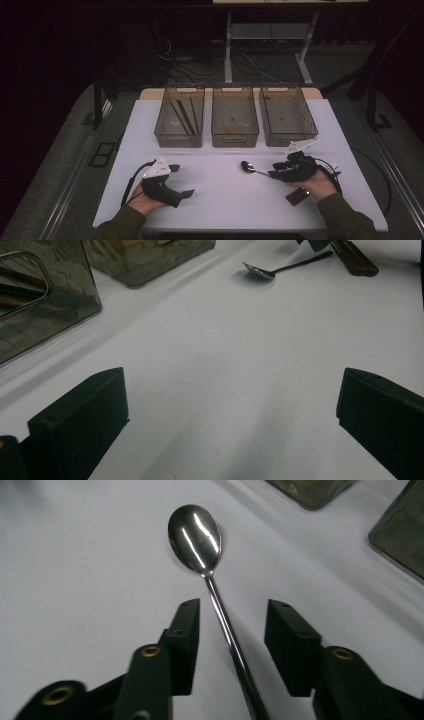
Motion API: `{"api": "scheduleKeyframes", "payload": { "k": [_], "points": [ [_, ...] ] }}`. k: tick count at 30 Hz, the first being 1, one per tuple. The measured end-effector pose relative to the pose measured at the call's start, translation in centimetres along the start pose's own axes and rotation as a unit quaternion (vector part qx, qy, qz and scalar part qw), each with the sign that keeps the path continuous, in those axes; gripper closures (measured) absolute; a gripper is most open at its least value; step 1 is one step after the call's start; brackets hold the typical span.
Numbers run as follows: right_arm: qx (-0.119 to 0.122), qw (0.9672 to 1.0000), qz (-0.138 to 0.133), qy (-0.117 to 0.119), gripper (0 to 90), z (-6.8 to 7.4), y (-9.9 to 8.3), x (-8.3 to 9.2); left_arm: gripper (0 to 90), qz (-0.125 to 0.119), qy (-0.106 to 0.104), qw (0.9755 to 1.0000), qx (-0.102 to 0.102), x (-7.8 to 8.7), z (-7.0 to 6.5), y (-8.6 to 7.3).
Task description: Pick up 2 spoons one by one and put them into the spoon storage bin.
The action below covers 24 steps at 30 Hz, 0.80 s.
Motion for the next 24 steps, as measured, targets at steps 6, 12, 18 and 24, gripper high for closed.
{"api": "scheduleKeyframes", "payload": {
  "k": [6, 12, 18, 24],
  "points": [
    [0.004, 0.9999, -0.014, -0.002, 47.7, 0.3, 0.8, -0.6, 0.0, 0.000, 0.000, 1.0000, 0.000, 0.0, 0.0, 0.0],
    [0.010, 0.9998, -0.020, -0.003, 45.5, 0.4, 1.7, -1.2, 0.0, 0.000, 0.000, 1.0000, 0.000, 0.0, 0.0, 0.0],
    [0.003, 0.9993, -0.037, -0.001, 45.3, 0.0, 2.8, -1.7, 0.0, 0.001, 0.001, 1.0000, -0.001, 0.0, 0.0, 0.0],
    [-0.003, 0.9987, -0.052, 0.003, 45.9, -0.5, 4.0, -2.7, 0.0, 0.003, 0.000, 1.0000, -0.001, 0.0, 0.0, 0.0]
  ]
}}
Point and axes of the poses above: each handheld gripper's, and its own axes: x roughly backward along the jaws, y roughly out of its top, z roughly to its left, the point moved 7 cm from there along -x, roughly forward along the jaws, and after that the axes turned 14 degrees about x, right-handed, at the moved point
